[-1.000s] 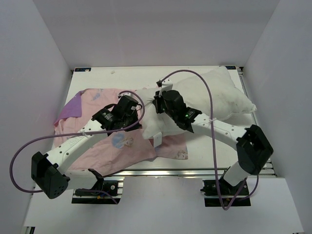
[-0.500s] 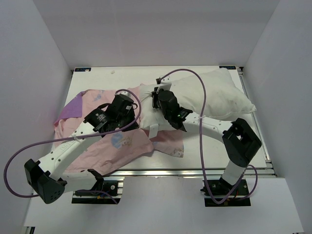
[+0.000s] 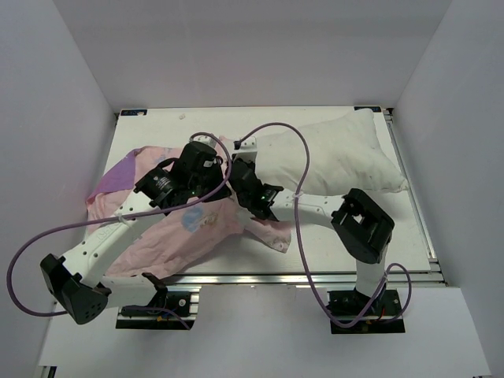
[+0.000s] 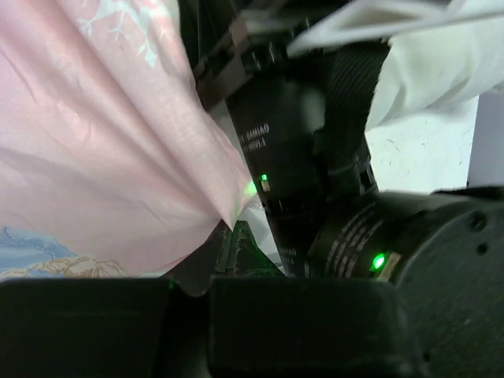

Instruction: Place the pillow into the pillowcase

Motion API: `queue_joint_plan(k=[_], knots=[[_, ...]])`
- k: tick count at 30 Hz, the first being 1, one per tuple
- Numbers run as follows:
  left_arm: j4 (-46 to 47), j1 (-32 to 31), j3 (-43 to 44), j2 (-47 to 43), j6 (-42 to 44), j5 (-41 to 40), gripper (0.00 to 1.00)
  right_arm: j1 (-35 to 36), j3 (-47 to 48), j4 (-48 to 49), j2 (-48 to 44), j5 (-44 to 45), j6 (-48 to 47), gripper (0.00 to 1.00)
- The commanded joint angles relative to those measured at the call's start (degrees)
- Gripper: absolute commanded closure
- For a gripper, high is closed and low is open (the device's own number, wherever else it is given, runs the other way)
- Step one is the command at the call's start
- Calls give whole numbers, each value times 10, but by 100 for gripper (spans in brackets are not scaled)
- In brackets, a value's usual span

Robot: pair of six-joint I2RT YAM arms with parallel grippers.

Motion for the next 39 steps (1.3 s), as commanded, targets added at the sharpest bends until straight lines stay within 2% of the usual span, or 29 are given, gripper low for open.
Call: queue_joint_plan(k=[1,2,3,4,5,7,8,9,11,14,17,18,20,21,23,25,26,27,28,30,32,33,37,39], knots=[[4,-4,29,8,3,-11,100,7,6,-63,-29,-37,105,100],[0,-4,35,13,2,-13,100,6,-6,-66,-57,-71,113,99],[-15,-4,35,19,1,-17,95,5,-34,-66,-73,-82,118,88],[-22,-4,35,23,0,-19,86,5,-46,-65,-91,-93,120,78],[-30,-4,32,21,-4,-19,74,1,-55,-66,-123,-117,121,59],[-48,-4,14,6,-8,-13,65,-6,-69,-92,-151,-138,123,46],[-51,-4,8,-3,-12,-11,49,-16,-73,-104,-177,-148,130,35],[-55,-4,-7,-13,-15,-11,38,-22,-77,-115,-188,-157,135,32],[-54,-4,-19,-41,-25,-20,34,-45,-89,-155,-221,-185,146,22],[-45,-4,-23,-59,-25,-26,2,-61,-97,-187,-252,-191,136,11],[-40,-4,-2,-52,-14,-35,2,-75,-91,-195,-274,-187,95,11],[-45,-4,5,-42,-13,-60,2,-88,-88,-182,-276,-203,31,11],[-55,-3,36,-24,-13,-98,2,-120,-63,-175,-270,-236,-32,11],[-67,-1,48,4,-13,-141,2,-133,-47,-184,-263,-296,-71,11],[-83,33,98,39,-7,-161,2,-179,6,-230,-235,-373,-132,11],[-92,64,134,95,8,-159,2,-212,36,-244,-207,-432,-189,11],[-87,77,163,112,17,-159,2,-239,49,-249,-197,-503,-214,11],[-86,98,179,128,20,-164,2,-250,78,-261,-188,-537,-249,11],[-80,108,193,163,45,-158,2,-259,89,-263,-165,-553,-268,11],[-66,136,242,200,60,-157,2,-274,132,-285,-138,-643,-363,11],[-76,157,282,264,83,-156,2,-279,154,-297,-97,-684,-418,11],[-83,164,329,286,90,-155,2,-280,198,-315,-80,-698,-434,11],[-91,174,405,375,138,-122,2,-282,319,-399,38,-696,-439,12],[-97,176,433,415,144,-118,2,-282,352,-438,66,-685,-431,15]])
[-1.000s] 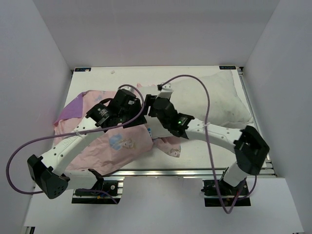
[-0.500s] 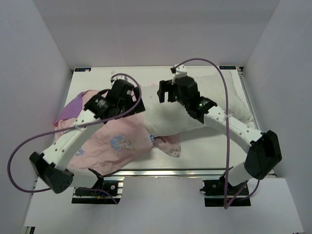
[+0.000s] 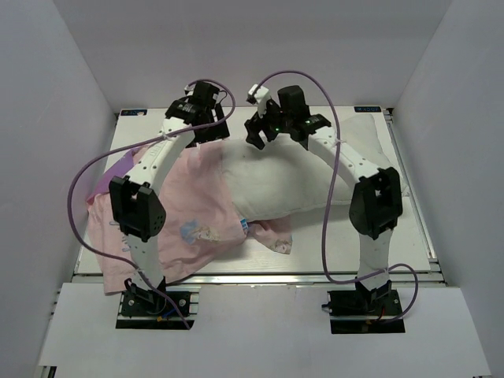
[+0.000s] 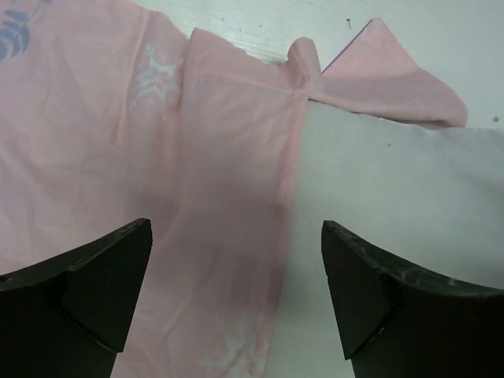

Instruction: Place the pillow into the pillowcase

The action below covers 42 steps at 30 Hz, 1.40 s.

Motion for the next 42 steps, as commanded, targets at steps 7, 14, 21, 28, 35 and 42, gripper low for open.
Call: queue_joint_plan(k=[7,14,21,28,35,42], knots=[[8,-1,27,45,64,64,12,0,-6,-63,34,-21,-24,23],[13,-1,-4,53,57,83,53,0,-45,-31,24,-23,-4,42],[31,-1,-3,40,79,104,100,1,-54,-19,15,-61,2,93],[88,-2,-5,-14,110,160,100,7,-116,47,-44,-61,18,100],[114,-34,-3,-78,116,172,100,24,-170,125,-130,-64,50,100],[116,-78,-1,-88,118,195,100,44,-203,243,-169,-74,132,100]])
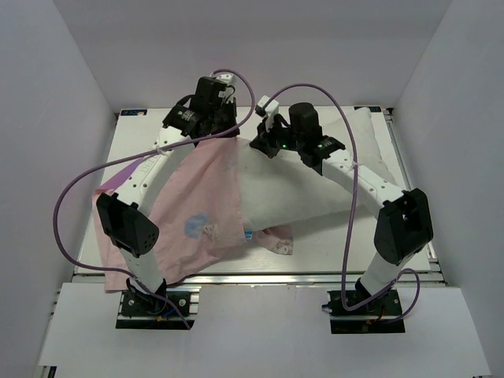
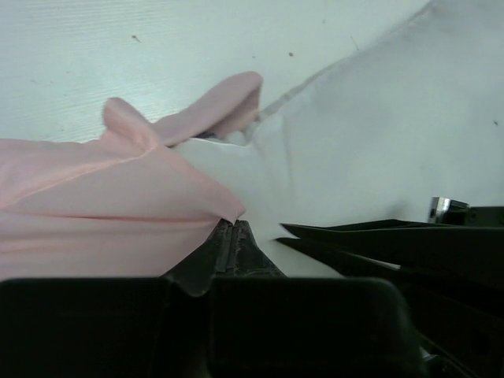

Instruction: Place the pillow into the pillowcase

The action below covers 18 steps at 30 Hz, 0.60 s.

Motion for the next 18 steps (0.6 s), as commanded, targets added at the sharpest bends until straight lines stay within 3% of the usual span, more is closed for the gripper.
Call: queue_joint_plan(k=[1,5,9,14,16,18], knots=[[20,-27,7,-20,2,25,100,15,-1,149,-20,-26,75,100],[25,-30,-3,-22,-13,24,100,19,-13,229,-23,-55,164,100],[33,-31,-16,-33,-28,22,100,22,-64,331,-30,11,259,100],[46,-31,-42,-49,-43,18,100,39,-143,422,-11,254,326,100],[47,-31,-50,-57,-50,17,100,45,-145,419,7,341,336,100],[49,-31,-64,-64,-56,19,100,45,-119,358,36,362,352,100]])
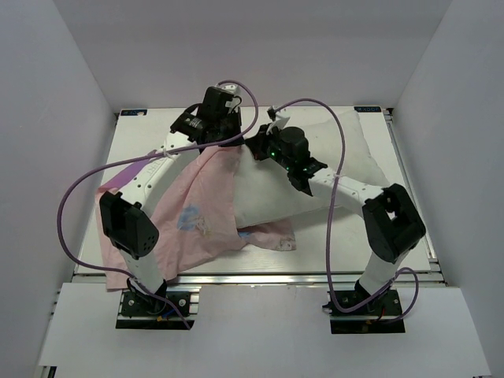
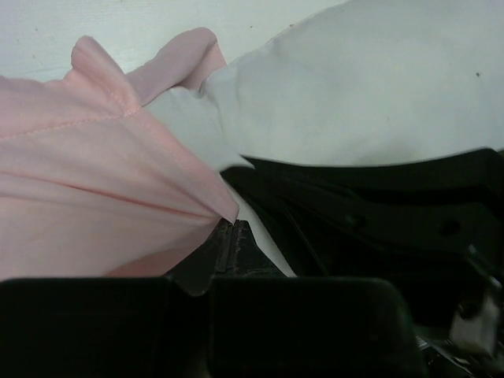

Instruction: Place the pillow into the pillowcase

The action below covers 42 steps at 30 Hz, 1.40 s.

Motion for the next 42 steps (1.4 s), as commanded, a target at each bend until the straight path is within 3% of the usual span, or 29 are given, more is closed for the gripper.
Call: queue_joint_plan(k=[1,3,4,5,6,7,8,9,11,12,14,18,20,21,25,30,35,37,42], knots=[[24,-7,-14,-61,-21,18,100,3,34,36,26,126,49,100],[24,-7,-23,-61,-23,9,100,3,23,26,26,100,56,100],[22,-6,-24,-55,-23,9,99,2,14,28,20,89,54,95],[20,-7,-25,-51,-23,8,92,2,6,27,5,79,42,81],[27,-7,-29,-49,-24,-9,92,1,-1,20,-2,68,32,49],[29,-7,-32,-45,-28,-11,91,1,-2,-14,-9,74,24,30],[32,-7,-39,-44,-32,-9,81,-1,-2,-36,-27,78,20,18],[38,-7,-44,-44,-33,-8,78,-8,-4,-55,-38,78,16,11],[45,-7,-55,-49,-34,-13,62,-13,-6,-90,-72,63,2,11],[41,-8,-57,-50,-34,-19,41,-18,8,-108,-82,53,-20,11],[26,-7,-50,-57,-33,-35,32,-19,47,-187,-105,56,-56,11],[12,-7,-59,-98,-35,-46,2,-19,62,-279,-148,19,-137,11],[3,-7,-82,-126,-42,-50,2,-19,49,-346,-183,-27,-183,11],[-5,-9,-96,-162,-47,-52,2,-19,42,-374,-198,-76,-259,11],[6,-16,-253,-282,-108,-52,2,-19,-8,-460,-273,-163,-346,11],[-12,-55,-391,-395,-200,-28,6,3,-96,-446,-314,-224,-345,11],[3,-136,-487,-399,-274,-27,10,70,-126,-387,-295,-179,-336,11],[-2,-173,-484,-376,-287,-60,10,80,-124,-358,-271,-146,-326,11],[-17,-182,-459,-324,-316,-134,18,83,-168,-236,-244,-49,-258,11]])
